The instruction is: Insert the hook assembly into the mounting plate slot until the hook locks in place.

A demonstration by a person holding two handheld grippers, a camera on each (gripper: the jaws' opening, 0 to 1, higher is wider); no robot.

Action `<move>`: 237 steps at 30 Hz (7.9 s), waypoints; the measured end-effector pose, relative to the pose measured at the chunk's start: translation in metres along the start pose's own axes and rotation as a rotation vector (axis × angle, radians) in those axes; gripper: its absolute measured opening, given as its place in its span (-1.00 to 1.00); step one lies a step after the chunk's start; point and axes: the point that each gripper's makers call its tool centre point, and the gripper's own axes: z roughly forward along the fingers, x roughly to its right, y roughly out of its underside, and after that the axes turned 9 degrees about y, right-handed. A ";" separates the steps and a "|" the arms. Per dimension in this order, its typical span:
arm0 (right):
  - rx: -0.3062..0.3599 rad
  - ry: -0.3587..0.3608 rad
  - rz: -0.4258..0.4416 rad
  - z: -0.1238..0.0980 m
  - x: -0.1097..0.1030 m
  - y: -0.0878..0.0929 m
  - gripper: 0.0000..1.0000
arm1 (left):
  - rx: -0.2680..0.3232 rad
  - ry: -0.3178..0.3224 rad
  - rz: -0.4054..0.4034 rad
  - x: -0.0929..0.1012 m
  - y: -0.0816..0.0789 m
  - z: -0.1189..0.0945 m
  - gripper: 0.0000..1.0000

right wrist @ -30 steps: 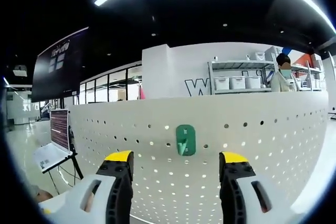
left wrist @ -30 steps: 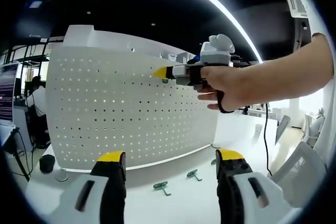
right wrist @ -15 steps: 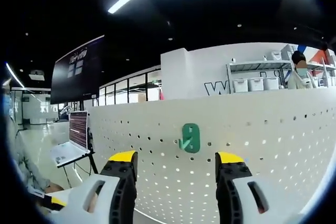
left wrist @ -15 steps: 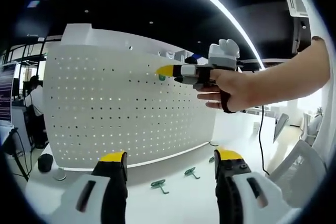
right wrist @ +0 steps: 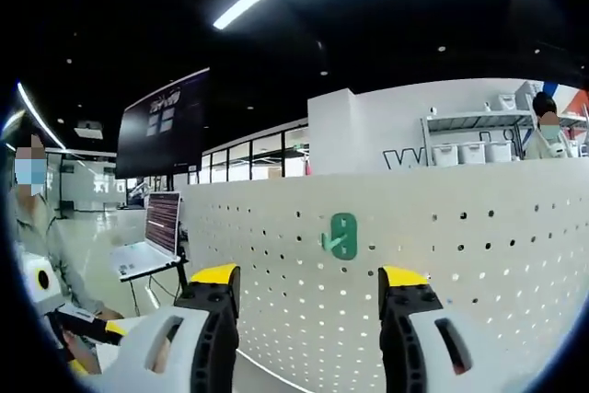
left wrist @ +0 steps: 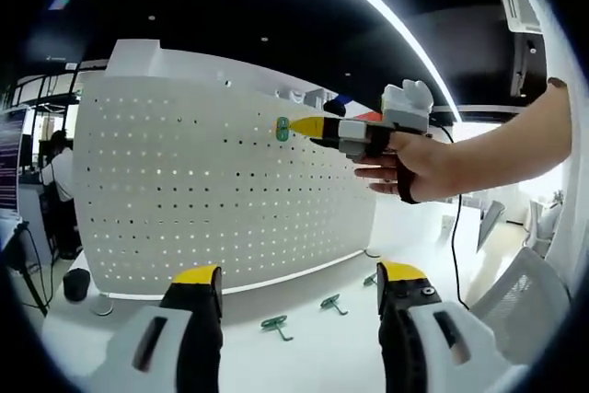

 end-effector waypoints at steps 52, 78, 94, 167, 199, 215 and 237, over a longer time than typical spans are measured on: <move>-0.032 -0.035 -0.046 -0.138 0.025 0.056 0.24 | 0.006 -0.005 -0.004 0.000 -0.001 0.001 0.49; -0.075 0.005 -0.028 -0.178 0.038 0.079 0.24 | -0.007 0.010 -0.005 0.005 -0.002 0.002 0.49; -0.079 0.033 -0.020 -0.184 0.041 0.085 0.22 | -0.031 0.037 0.010 0.012 0.002 0.006 0.48; -0.062 -0.007 -0.048 -0.187 0.032 0.083 0.14 | -0.597 0.440 0.404 -0.011 0.071 0.053 0.39; -0.069 0.004 -0.018 -0.186 0.037 0.086 0.15 | -0.881 0.672 0.554 -0.032 0.125 0.088 0.27; -0.076 0.013 -0.018 -0.186 0.039 0.088 0.14 | -1.005 0.763 0.639 -0.040 0.153 0.101 0.20; -0.088 0.021 -0.002 -0.186 0.041 0.091 0.11 | -1.169 0.839 0.606 -0.046 0.183 0.112 0.23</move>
